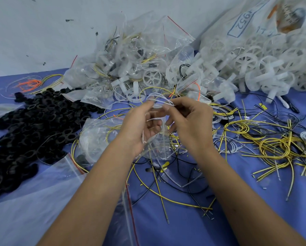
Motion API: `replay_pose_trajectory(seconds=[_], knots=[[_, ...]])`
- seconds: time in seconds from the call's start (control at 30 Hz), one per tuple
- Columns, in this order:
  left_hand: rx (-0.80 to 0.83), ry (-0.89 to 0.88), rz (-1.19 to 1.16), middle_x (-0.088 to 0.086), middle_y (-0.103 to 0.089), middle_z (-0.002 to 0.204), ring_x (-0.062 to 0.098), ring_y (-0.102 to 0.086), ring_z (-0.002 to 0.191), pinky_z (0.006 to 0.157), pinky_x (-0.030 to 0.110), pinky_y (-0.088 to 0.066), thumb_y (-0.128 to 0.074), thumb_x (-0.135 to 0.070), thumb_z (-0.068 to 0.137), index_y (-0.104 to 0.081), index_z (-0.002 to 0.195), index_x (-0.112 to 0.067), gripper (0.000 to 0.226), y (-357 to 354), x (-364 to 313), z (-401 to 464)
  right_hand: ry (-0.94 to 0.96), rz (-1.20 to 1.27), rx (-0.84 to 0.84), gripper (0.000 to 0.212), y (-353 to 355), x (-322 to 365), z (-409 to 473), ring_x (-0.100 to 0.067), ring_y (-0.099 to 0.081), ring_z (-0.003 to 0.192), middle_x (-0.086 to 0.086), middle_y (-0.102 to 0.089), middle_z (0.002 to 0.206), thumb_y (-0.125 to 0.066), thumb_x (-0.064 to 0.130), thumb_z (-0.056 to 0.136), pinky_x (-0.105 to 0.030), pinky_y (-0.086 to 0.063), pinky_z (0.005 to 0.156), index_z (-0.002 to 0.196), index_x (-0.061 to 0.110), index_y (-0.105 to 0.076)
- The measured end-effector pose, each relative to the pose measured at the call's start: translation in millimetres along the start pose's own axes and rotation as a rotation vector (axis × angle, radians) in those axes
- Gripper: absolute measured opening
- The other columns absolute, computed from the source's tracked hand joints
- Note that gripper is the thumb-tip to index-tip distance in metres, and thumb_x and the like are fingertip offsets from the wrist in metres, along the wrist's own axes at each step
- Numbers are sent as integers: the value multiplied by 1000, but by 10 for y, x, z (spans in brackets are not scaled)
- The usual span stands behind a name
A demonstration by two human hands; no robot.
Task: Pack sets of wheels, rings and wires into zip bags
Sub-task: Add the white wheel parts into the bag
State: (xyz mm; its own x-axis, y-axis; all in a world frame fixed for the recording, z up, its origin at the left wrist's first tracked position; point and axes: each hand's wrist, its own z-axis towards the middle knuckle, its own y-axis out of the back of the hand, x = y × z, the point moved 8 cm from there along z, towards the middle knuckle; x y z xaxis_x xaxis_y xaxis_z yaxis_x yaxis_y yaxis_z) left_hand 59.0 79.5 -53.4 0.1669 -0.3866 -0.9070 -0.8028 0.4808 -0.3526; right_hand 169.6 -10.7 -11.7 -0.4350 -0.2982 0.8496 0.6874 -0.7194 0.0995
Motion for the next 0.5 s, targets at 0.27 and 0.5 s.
replay_pose_trajectory(seconds=[0.27, 0.5], knots=[[-153, -351, 504, -2, -63, 75, 14, -52, 61, 58, 30, -38, -45, -52, 104, -67, 86, -9, 52, -36, -119, -74, -190, -24, -177, 17, 287, -230, 63, -23, -68, 47, -5, -67, 59, -69, 14, 96, -30, -54, 42, 82, 5, -71], [-357, -436, 566, 1, -62, 75, 20, -58, 74, 72, 39, -45, -23, -67, 99, -61, 77, -10, 72, 133, -90, -125, -212, -201, -211, 22, 437, -317, 83, -18, -68, 47, -7, -67, 60, -71, 24, 96, -43, -58, 47, 77, 13, -70]])
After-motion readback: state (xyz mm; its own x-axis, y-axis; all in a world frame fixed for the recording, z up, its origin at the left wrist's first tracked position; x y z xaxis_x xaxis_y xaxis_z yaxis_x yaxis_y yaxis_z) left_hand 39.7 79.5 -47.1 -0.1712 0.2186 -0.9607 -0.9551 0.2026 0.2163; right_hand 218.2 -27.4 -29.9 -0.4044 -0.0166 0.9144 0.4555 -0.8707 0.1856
